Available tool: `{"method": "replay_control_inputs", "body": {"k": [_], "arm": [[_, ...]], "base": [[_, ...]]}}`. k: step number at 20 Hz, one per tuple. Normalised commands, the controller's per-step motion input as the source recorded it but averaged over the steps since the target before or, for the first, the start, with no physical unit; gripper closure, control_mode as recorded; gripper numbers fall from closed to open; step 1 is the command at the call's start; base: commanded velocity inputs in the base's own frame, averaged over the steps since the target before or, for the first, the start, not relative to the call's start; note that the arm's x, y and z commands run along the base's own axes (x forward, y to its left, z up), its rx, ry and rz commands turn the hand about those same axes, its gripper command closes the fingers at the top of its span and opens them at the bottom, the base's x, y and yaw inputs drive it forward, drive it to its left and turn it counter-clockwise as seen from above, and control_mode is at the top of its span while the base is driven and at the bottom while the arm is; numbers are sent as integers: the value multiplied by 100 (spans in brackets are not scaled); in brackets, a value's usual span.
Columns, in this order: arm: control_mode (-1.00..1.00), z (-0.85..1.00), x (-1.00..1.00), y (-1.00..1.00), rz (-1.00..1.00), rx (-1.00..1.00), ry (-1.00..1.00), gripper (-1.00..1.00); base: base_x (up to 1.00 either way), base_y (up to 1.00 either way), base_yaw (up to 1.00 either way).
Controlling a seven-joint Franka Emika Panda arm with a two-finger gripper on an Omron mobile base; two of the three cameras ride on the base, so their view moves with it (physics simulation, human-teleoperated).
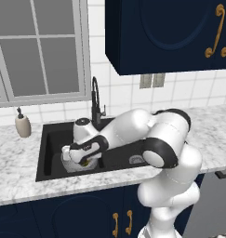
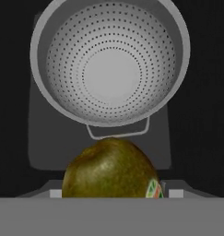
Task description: Put the colander in the sink, put the kiwi in the colander, and turn on the sink faucet and pour water over the colander.
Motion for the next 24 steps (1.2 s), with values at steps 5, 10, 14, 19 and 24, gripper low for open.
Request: {"method": "replay_control_inputs", "body": {"k": [5,10,14,19,24], "arm": [[-100,-35,21,11,0,0,0,100],[-100,-1,34,24,0,0,0,100],[-100,-23,38,14,0,-1,0,100],[-100,-44,29,6,0,-1,0,100],[-100,-20,30,11,0,0,0,100]], "base": [[0,0,0],[0,0,0],[0,0,0],[0,0,0],[0,0,0]]}}
